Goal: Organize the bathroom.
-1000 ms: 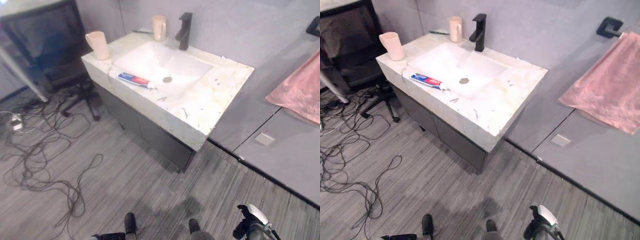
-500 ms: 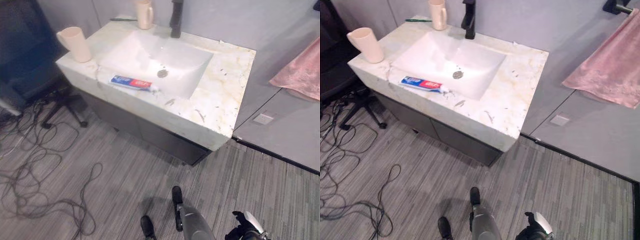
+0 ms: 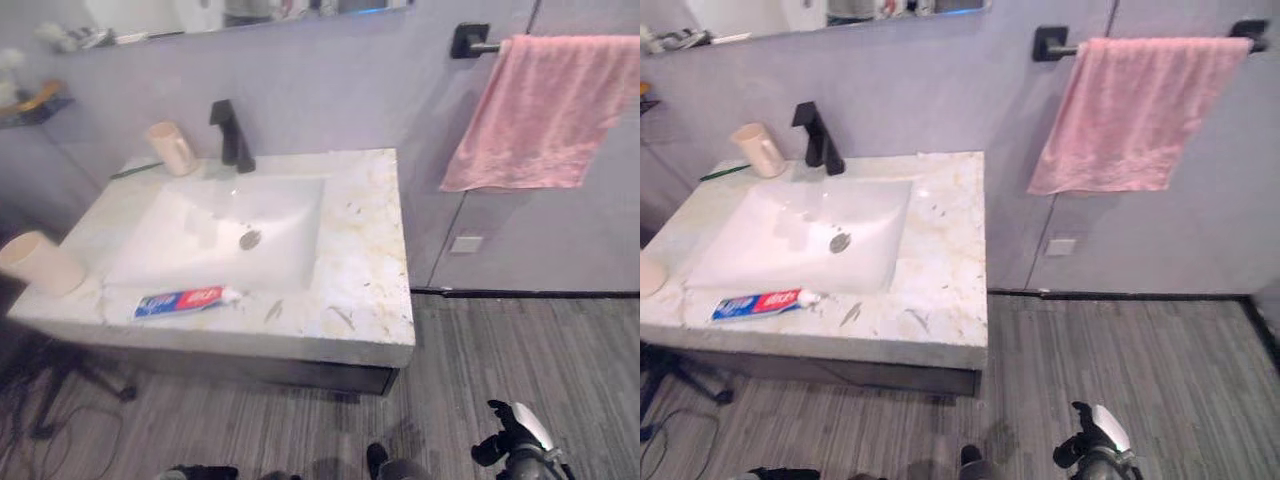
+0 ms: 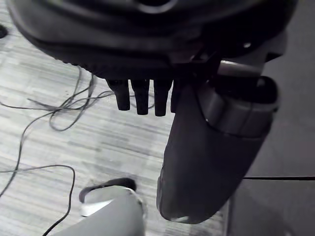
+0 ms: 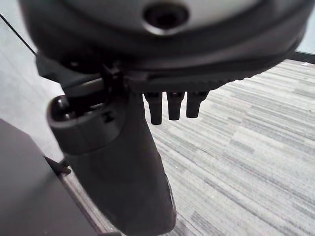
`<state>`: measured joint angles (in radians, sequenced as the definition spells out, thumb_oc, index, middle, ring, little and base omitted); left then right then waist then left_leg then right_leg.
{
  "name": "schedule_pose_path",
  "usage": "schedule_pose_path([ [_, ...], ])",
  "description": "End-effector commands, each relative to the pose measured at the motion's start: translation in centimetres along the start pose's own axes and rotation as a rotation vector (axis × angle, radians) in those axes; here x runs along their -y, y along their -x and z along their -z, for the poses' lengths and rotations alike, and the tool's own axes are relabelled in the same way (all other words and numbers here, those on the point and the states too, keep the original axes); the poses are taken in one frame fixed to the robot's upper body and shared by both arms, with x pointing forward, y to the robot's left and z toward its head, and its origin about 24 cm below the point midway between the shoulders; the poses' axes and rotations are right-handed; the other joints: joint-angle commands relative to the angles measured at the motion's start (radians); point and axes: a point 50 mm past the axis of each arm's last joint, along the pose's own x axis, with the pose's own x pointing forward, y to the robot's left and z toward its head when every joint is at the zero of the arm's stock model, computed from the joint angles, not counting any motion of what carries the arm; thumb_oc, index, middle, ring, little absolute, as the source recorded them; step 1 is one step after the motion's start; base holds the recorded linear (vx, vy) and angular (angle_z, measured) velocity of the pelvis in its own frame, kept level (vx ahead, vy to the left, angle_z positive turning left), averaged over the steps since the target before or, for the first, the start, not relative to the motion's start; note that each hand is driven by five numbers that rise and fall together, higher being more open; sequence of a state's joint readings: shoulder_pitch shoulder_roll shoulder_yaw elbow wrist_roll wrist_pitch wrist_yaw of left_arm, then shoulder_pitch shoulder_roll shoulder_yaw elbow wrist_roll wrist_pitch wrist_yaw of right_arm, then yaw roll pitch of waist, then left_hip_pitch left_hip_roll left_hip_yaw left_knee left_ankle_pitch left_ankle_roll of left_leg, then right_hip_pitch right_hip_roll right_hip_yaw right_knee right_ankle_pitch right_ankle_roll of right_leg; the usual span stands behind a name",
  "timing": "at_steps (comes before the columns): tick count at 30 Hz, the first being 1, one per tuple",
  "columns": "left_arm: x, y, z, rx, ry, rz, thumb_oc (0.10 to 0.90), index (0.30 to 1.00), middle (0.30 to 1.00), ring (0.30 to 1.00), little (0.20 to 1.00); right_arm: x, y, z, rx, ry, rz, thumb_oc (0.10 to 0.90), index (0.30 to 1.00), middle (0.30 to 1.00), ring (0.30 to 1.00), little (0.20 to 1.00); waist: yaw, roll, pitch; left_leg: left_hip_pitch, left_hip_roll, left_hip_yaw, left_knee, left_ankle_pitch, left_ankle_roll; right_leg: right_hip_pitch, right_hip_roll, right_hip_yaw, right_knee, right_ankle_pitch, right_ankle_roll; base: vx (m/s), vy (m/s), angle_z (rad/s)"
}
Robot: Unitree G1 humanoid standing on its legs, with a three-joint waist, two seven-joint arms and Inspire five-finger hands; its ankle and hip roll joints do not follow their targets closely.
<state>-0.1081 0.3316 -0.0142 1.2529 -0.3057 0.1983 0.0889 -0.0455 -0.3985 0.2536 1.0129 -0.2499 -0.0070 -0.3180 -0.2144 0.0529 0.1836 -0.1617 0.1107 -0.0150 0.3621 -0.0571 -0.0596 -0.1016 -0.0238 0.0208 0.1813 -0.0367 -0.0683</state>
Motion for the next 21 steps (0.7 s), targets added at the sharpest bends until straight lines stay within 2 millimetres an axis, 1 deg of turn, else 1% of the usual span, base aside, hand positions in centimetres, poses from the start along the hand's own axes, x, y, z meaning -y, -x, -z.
schedule_pose_path([
  [1,-2.7,0.0,2.0,-0.042,0.064,-0.102,0.8,0.9,0.9,0.9,0.9,2.0,-0.4,0.3,0.014,0.015,0.1,0.8,0.9,0.9,0.9,0.9,0.021,-0.001,-0.024,0.102,0.02,-0.046,-0.064,0.091,0.023,-0.058,0.024,-0.052,0.035,-0.022,0.128,0.1,0.182,-0.98],
  [2,-3.1,0.0,2.6,-0.052,0.099,-0.134,0.8,0.9,0.9,0.9,0.9,1.9,-0.5,0.0,0.013,0.008,0.109,0.8,0.9,0.9,0.9,0.9,0.038,0.004,-0.026,0.127,0.03,-0.094,-0.138,0.096,0.019,-0.051,0.021,-0.022,0.029,-0.023,0.138,0.07,0.158,-0.71],
  [3,-3.1,0.1,2.8,-0.055,0.115,-0.145,0.8,0.9,0.9,0.9,0.9,1.9,-0.5,-0.1,0.014,0.012,0.109,0.8,0.9,0.9,0.9,0.9,0.043,0.006,-0.025,0.132,0.028,-0.109,-0.158,0.094,0.018,-0.048,0.019,-0.013,0.029,-0.024,0.14,0.08,0.248,-0.66],
  [4,-3.2,0.1,3.2,-0.065,0.165,-0.168,0.8,0.9,0.9,0.9,0.9,2.0,-0.6,-0.3,0.011,0.011,0.117,0.8,0.9,0.9,0.9,0.9,0.05,0.013,-0.022,0.142,0.019,-0.118,-0.192,0.08,0.018,-0.046,0.01,0.002,0.029,-0.026,0.148,0.04,0.269,-0.49],
  [5,-3.3,0.1,3.3,-0.076,0.218,-0.213,0.8,0.9,0.9,0.9,0.9,2.1,-0.6,-0.3,0.0,0.002,0.127,0.8,0.9,0.9,0.9,0.9,0.045,0.019,-0.019,0.141,-0.001,-0.087,-0.19,0.052,0.018,-0.042,-0.006,0.007,0.028,-0.025,0.155,0.03,0.267,-0.43],
  [6,-3.3,0.1,3.3,-0.078,0.237,-0.223,0.8,0.9,0.9,0.9,0.9,2.1,-0.6,-0.2,-0.004,0.0,0.131,0.8,0.9,0.9,0.9,0.9,0.043,0.02,-0.018,0.136,-0.004,-0.074,-0.185,0.048,0.019,-0.042,-0.012,0.005,0.029,-0.025,0.158,0.01,0.263,-0.23],
  [7,-3.4,0.1,3.1,-0.075,0.3,-0.26,0.8,0.9,0.9,0.9,0.9,2.0,-0.5,0.1,-0.015,0.003,0.135,0.8,0.9,0.9,0.9,0.9,0.027,0.025,-0.016,0.136,-0.012,0.002,-0.193,0.023,0.02,-0.044,-0.029,-0.011,0.03,-0.023,0.166,0.0,0.207,-0.03],
  [8,-3.6,0.2,2.9,-0.082,0.336,-0.296,0.8,0.9,0.9,0.9,0.9,1.8,-0.4,0.4,-0.03,0.002,0.136,0.8,0.9,0.9,0.9,0.9,0.012,0.028,-0.017,0.146,-0.016,0.063,-0.21,0.002,0.021,-0.044,-0.04,-0.027,0.032,-0.021,0.173,0.01,0.215,0.05],
  [9,-3.8,0.2,2.8,-0.085,0.373,-0.326,0.8,0.9,0.9,0.9,0.9,1.6,-0.2,0.7,-0.042,-0.004,0.136,0.8,0.9,0.9,0.9,0.9,0.003,0.03,-0.018,0.152,-0.016,0.092,-0.224,-0.001,0.021,-0.045,-0.045,-0.039,0.037,-0.022,0.176,0.02,0.175,0.12],
  [10,-4.3,0.3,2.5,-0.089,0.453,-0.38,0.8,0.9,0.9,0.9,0.9,1.2,0.0,1.2,-0.067,-0.014,0.135,0.8,0.9,0.9,0.9,0.9,-0.01,0.03,-0.02,0.158,-0.013,0.117,-0.246,0.001,0.019,-0.045,-0.05,-0.053,0.042,-0.025,0.179,0.02,0.132,0.38],
  [11,-4.9,0.4,2.1,-0.082,0.547,-0.448,0.8,0.9,0.9,0.9,0.9,0.6,0.4,1.7,-0.084,-0.027,0.132,0.8,0.9,0.9,0.9,0.9,-0.012,0.019,-0.026,0.153,-0.012,0.108,-0.249,0.001,0.017,-0.038,-0.053,-0.054,0.034,-0.024,0.183,0.01,0.092,0.66],
  [12,-4.8,0.4,2.1,-0.086,0.544,-0.442,0.8,0.9,0.9,0.9,0.9,0.5,0.4,1.7,-0.085,-0.027,0.131,0.8,0.9,0.9,0.9,0.9,-0.013,0.018,-0.027,0.153,-0.012,0.107,-0.249,0.001,0.017,-0.038,-0.053,-0.055,0.033,-0.024,0.183,0.0,0.04,0.95],
  [14,-5.9,0.7,2.4,-0.091,0.683,-0.54,0.8,0.9,0.9,0.9,0.9,-0.2,0.7,1.9,-0.085,-0.02,0.113,0.8,0.9,0.9,0.9,0.9,-0.008,-0.001,-0.036,0.155,-0.001,0.116,-0.267,0.006,0.016,-0.033,-0.053,-0.06,0.024,-0.022,0.189,0.01,0.01,0.6],
  [15,-6.0,0.7,2.5,-0.093,0.697,-0.549,0.8,0.9,0.9,0.9,0.9,-0.2,0.7,1.9,-0.084,-0.021,0.112,0.8,0.9,0.9,0.9,0.9,-0.007,-0.004,-0.038,0.155,0.001,0.117,-0.27,0.007,0.015,-0.032,-0.052,-0.06,0.022,-0.022,0.189,0.01,0.001,0.16],
  [16,-6.2,0.8,2.9,-0.107,0.749,-0.575,0.8,0.9,0.9,0.9,0.9,-0.3,0.7,1.9,-0.079,-0.028,0.113,0.8,0.9,0.9,0.9,0.9,-0.002,-0.011,-0.04,0.157,0.01,0.119,-0.286,0.015,0.012,-0.023,-0.046,-0.066,0.011,-0.024,0.187,0.01,0.009,0.14],
  [17,-6.3,0.8,3.0,-0.11,0.76,-0.579,0.8,0.9,0.9,0.9,0.9,-0.3,0.7,1.9,-0.078,-0.028,0.114,0.8,0.9,0.9,0.9,0.9,-0.002,-0.012,-0.041,0.159,0.013,0.119,-0.294,0.019,0.011,-0.021,-0.045,-0.067,0.01,-0.025,0.187,0.01,0.077,0.17],
  [18,-6.5,0.9,3.6,-0.127,0.778,-0.593,0.8,0.9,0.9,0.9,0.9,0.0,0.6,1.8,-0.075,-0.032,0.126,0.8,0.9,0.9,0.9,0.9,0.007,-0.02,-0.042,0.154,0.022,0.105,-0.295,0.027,0.007,-0.013,-0.041,-0.066,0.005,-0.031,0.182,0.01,0.089,0.16],
  [19,-6.6,0.9,3.7,-0.128,0.777,-0.594,0.8,0.9,0.9,0.9,0.9,0.0,0.6,1.8,-0.075,-0.032,0.128,0.8,0.9,0.9,0.9,0.9,0.009,-0.022,-0.042,0.152,0.021,0.101,-0.29,0.024,0.007,-0.012,-0.041,-0.066,0.006,-0.032,0.181,0.01,0.197,0.18],
  [20,-6.7,0.9,4.3,-0.13,0.766,-0.597,0.8,0.9,0.9,0.9,0.9,0.4,0.4,1.6,-0.069,-0.032,0.139,0.8,0.9,0.9,0.9,0.9,0.019,-0.033,-0.037,0.133,0.008,0.085,-0.227,-0.005,0.017,-0.008,-0.049,-0.057,0.016,-0.037,0.176,-0.01,0.202,0.11],
  [21,-6.7,0.9,4.4,-0.126,0.737,-0.594,0.8,0.9,0.9,0.9,0.9,0.7,0.3,1.4,-0.067,-0.04,0.148,0.8,0.9,0.9,0.9,0.9,0.02,-0.038,-0.034,0.12,0.002,0.091,-0.176,-0.022,0.022,-0.006,-0.056,-0.053,0.019,-0.036,0.174,-0.02,0.226,0.01],
])
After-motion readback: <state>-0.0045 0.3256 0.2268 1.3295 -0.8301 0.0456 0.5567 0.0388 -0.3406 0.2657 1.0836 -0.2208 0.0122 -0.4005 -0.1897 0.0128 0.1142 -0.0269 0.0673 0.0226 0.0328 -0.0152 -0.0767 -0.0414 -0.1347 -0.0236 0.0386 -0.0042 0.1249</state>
